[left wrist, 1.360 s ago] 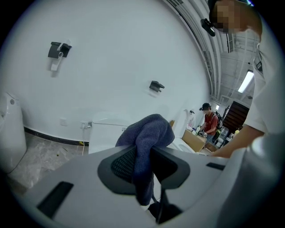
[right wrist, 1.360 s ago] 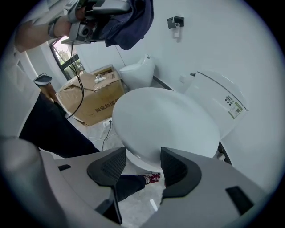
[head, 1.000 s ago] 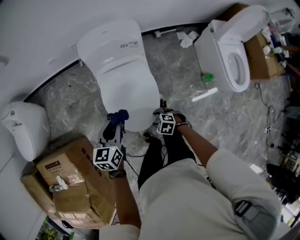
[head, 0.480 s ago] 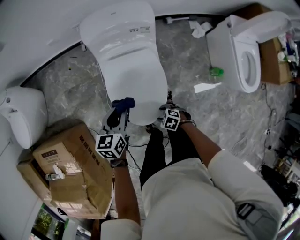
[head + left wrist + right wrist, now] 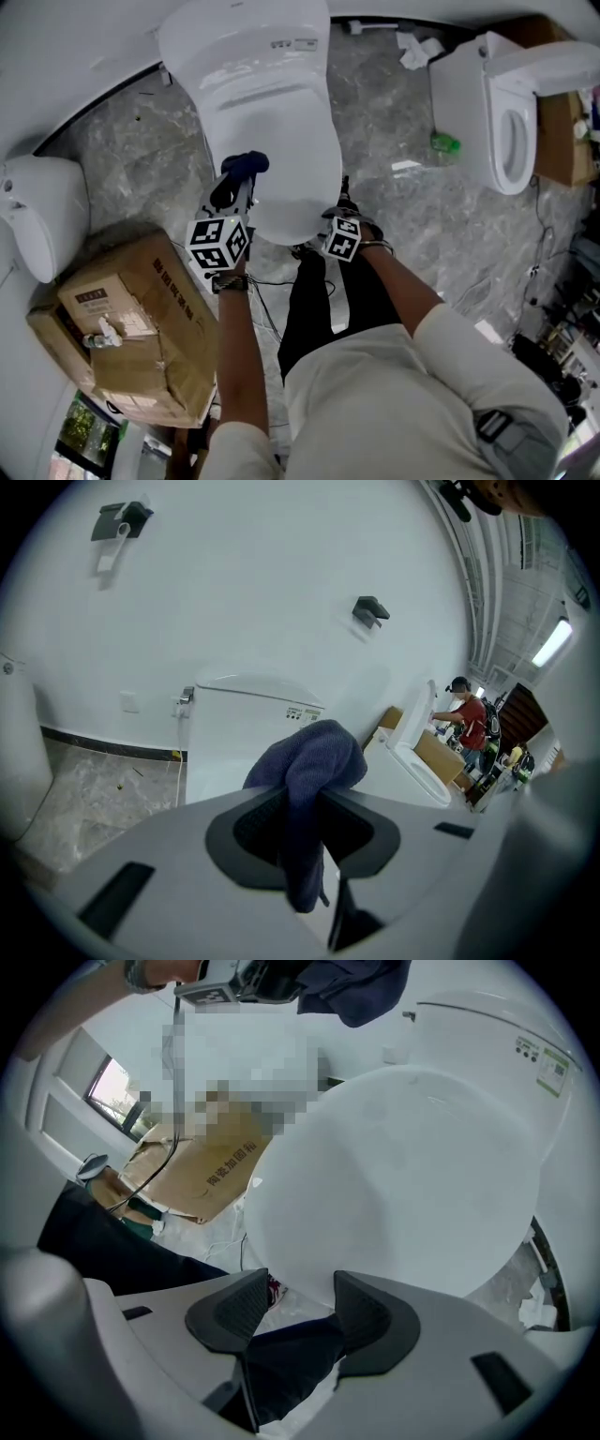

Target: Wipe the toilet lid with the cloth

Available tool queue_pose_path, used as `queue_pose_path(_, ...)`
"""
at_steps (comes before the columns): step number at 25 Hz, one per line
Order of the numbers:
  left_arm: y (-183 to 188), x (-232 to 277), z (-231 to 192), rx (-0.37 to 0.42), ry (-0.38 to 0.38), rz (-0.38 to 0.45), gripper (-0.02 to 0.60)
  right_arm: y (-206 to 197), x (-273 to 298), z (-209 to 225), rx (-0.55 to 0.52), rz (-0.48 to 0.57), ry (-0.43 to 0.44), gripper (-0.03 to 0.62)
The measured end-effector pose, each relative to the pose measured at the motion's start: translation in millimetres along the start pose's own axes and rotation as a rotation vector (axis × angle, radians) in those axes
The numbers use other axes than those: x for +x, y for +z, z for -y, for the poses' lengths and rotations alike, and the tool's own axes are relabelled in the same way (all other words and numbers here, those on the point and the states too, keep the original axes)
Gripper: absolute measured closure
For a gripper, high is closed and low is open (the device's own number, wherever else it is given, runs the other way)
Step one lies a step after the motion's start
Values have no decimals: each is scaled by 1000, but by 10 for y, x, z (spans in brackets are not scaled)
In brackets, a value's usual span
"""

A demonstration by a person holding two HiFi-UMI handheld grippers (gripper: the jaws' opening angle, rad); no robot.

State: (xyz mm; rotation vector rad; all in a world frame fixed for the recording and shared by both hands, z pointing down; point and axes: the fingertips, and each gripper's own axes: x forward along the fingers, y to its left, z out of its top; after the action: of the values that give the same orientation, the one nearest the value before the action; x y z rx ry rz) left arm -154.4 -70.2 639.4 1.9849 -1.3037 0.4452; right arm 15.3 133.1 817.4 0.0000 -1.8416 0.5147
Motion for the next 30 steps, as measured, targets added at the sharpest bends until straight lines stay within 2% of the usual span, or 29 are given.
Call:
queue_pose_path(6,47,386,-363,6,36,-55,499,-38,137,68,-13,-24,-37,385)
queue_pose_path(10,23,612,-635,14,80,-108,499,-32,129,88,29,27,-43,414)
queue_pose_path(14,-23,889,-941,-14,142,-140,499,-54,107,131,47,45,-39,414)
queue_pose_path(18,-116,1038,-1295,-91,214,-165,499,-13,110,103,96,50,14,416)
queue_pose_path(20,-181,1151,-1395,-125,226,-182,499,-32,69,124,146,49,55,418)
queue_pose_path(23,-271,1303,-1492,-137,239,-204,499,-66,20,187,188,51,81,416)
queue_pose_path(26,-284,1390,-1494,-132,278,-183,499,-151,-74,329,225,72,51,416)
queue_pose_path(30,-228,1501,-1301,-65,321,-142,499,-214,-356,678,286,151,-69,418)
